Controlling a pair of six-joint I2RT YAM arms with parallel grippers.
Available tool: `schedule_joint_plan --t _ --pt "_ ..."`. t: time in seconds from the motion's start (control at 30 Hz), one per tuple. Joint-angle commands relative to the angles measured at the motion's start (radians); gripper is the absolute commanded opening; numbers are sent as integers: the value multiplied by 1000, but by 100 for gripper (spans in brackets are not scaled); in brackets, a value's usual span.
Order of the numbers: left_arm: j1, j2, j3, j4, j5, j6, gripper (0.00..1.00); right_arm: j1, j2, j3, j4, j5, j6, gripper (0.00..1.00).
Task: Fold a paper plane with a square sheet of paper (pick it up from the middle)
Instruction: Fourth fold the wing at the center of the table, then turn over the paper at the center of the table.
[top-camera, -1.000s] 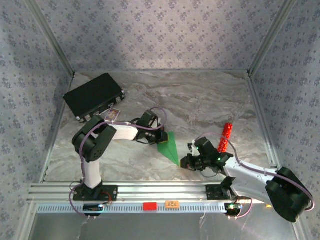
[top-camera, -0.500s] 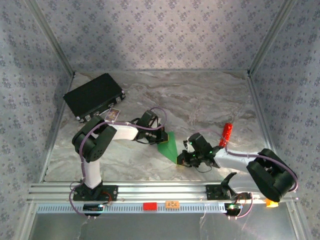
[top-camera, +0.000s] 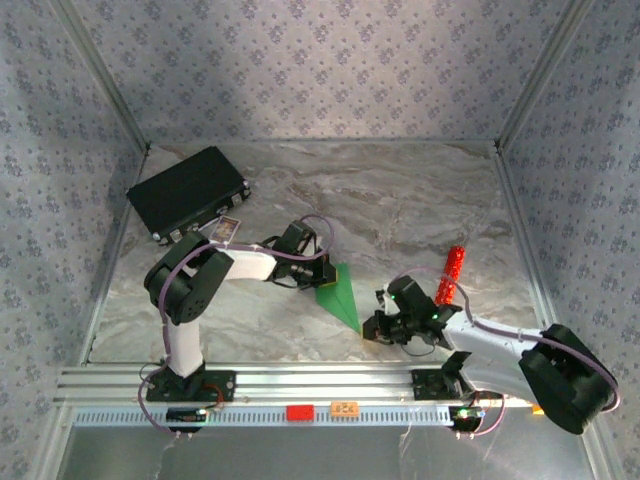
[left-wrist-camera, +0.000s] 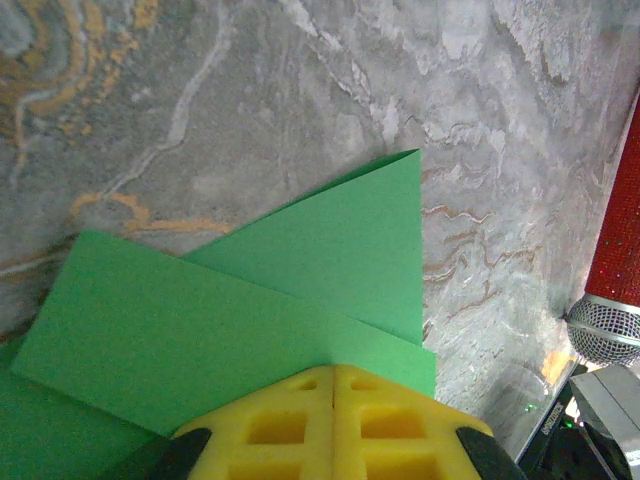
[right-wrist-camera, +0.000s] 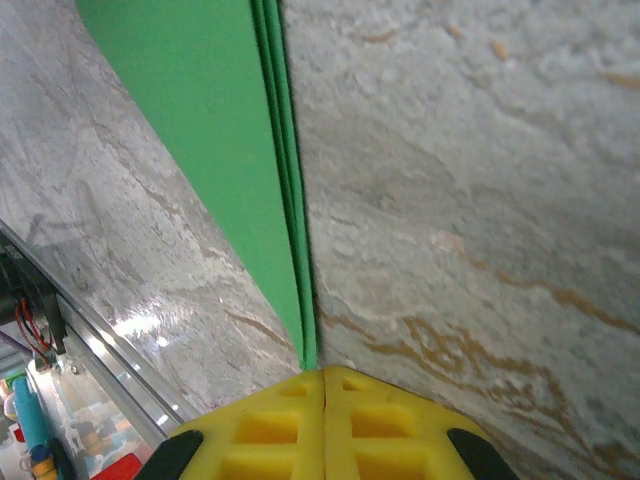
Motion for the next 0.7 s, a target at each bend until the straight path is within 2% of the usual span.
schedule_joint_plan --t 0.0,0.13,0.2,0.37,0.67 --pt "7 36 -5 -40 -54 -5 2 3 -28 27 -105 17 6 9" --pt "9 26 -7 -31 -48 -18 2 -2 -61 68 -97 60 59 14" --pt "10 22 -10 -22 -41 -29 2 -3 -53 80 -61 43 86 22" --pt "17 23 -15 4 -18 -56 2 -3 7 102 -25 31 139 32" --pt "28 22 -29 23 -9 -72 2 3 104 88 30 35 195 38"
